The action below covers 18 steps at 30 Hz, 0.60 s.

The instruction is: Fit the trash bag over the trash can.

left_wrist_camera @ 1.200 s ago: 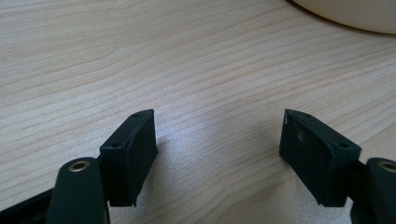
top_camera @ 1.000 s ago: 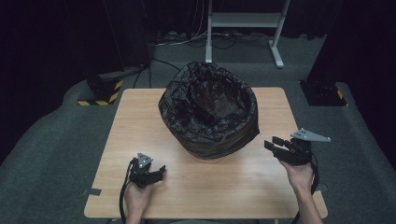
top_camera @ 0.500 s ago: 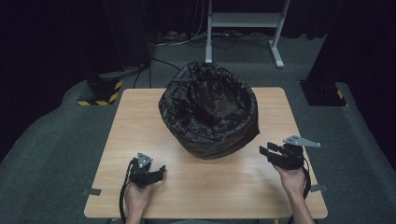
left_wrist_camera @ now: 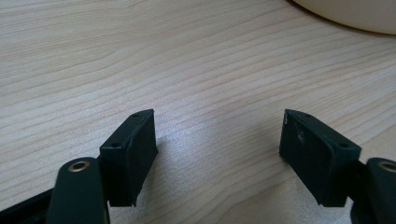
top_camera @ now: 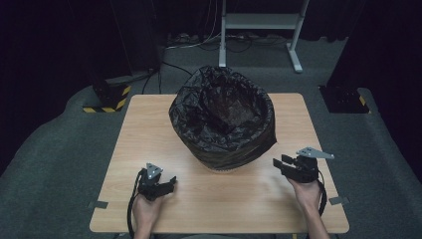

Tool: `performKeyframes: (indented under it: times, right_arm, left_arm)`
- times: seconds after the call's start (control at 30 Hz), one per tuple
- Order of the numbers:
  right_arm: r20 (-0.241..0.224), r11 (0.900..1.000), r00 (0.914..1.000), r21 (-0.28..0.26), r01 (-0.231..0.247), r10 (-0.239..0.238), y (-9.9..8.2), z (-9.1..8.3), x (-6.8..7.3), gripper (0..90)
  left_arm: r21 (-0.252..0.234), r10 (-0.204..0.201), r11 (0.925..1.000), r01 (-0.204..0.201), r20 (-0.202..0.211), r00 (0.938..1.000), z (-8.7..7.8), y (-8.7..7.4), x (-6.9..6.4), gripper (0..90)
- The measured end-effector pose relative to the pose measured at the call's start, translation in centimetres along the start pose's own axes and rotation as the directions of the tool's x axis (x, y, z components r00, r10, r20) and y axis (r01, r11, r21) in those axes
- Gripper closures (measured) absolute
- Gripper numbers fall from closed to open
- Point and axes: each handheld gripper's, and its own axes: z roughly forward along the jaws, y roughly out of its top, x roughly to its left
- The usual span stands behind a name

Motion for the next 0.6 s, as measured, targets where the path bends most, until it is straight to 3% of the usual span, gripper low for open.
performKeyframes:
  times: [0.33,0.6]
  right_arm:
    - [0.004,0.9996,1.0000,0.028,-0.003,0.003,-0.9,1.1,-0.1,54.4]
    - [0.022,0.9975,0.9995,0.067,0.023,-0.024,-1.7,2.4,0.0,54.4]
  left_arm:
    - [-0.003,-0.002,1.0000,0.002,0.000,1.0000,0.0,0.0,0.0,27.3]
    - [-0.003,-0.002,1.0000,0.002,0.000,1.0000,0.0,0.0,0.0,27.3]
